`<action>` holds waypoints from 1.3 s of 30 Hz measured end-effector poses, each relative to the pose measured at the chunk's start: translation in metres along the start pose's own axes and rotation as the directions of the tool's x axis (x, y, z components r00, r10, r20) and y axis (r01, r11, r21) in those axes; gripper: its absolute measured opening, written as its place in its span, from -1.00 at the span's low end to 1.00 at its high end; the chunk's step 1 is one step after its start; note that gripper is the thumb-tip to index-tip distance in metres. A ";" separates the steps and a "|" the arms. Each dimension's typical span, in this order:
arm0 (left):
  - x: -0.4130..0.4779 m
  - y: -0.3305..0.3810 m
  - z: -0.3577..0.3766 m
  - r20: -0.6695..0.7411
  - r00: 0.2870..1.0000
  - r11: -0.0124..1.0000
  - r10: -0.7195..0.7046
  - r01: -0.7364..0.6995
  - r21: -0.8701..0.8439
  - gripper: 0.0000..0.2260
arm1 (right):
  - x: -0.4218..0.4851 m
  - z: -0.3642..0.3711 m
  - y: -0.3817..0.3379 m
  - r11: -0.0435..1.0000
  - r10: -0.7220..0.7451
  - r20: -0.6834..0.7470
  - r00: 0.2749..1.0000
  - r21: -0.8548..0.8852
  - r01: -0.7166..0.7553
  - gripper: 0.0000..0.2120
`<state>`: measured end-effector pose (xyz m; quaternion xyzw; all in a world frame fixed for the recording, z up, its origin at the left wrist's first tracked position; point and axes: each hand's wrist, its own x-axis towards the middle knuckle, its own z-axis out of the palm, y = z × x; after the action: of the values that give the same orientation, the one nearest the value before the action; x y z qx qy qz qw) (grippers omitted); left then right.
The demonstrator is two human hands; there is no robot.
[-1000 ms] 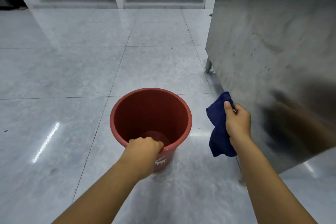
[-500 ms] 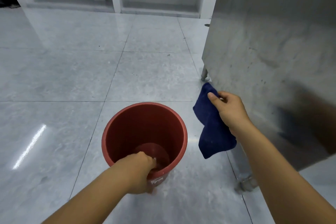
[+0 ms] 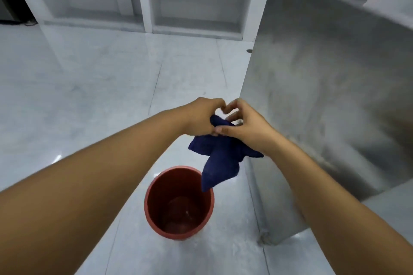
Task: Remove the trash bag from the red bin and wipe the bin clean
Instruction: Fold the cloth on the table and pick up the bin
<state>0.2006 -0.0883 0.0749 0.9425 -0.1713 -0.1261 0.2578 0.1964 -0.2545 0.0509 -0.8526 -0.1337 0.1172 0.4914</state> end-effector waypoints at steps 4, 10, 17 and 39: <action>-0.032 0.080 -0.112 -0.009 1.000 0.999 0.020 -0.021 -0.028 -0.80 | -0.031 -0.067 -0.105 0.997 -0.020 -0.002 1.000 0.072 0.021 -0.56; -0.082 0.221 -0.268 0.033 0.993 0.993 0.117 -0.115 -0.032 -0.83 | -0.090 -0.176 -0.233 0.989 0.114 0.196 0.974 -0.111 -0.094 -0.81; -0.098 0.299 -0.344 0.196 0.980 0.917 0.034 0.048 -0.396 -0.78 | -0.163 -0.294 -0.313 0.990 0.065 0.116 0.991 0.114 -0.078 -0.84; 0.098 0.451 -0.207 -0.006 0.880 0.800 0.474 -0.428 0.421 -0.77 | -0.221 -0.374 -0.253 0.896 0.049 -0.734 0.677 -0.267 -0.354 -0.85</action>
<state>0.2411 -0.3991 0.4714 0.9123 -0.3988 0.0300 0.0875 0.0852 -0.5102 0.4690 -0.9198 0.1430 -0.1951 0.3091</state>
